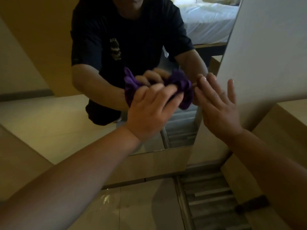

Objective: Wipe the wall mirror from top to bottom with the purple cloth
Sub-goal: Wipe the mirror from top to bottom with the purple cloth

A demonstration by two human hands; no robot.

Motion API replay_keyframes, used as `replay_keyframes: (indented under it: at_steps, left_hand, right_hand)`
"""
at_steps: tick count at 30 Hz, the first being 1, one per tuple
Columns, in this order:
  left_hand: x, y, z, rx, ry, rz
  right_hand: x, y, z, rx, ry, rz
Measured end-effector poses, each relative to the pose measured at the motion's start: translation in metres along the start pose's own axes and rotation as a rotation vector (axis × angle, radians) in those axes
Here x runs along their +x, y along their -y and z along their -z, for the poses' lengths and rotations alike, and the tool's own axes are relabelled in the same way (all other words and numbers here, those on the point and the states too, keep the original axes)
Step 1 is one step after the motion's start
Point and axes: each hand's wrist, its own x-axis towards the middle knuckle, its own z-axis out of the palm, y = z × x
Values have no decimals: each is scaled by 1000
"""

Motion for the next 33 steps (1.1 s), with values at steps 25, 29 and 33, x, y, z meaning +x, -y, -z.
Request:
replay_keyframes:
  at_steps: [25, 29, 33]
  left_hand:
    - [-71, -55, -15, -169, 262, 32]
    - [0, -49, -17, -57, 69, 130]
    - [22, -58, -35, 1, 15, 108]
  right_hand:
    - [-42, -21, 17, 100, 104, -373]
    - [-58, -23, 0, 25, 248, -410]
    - [-66, -27, -12, 3, 243, -420]
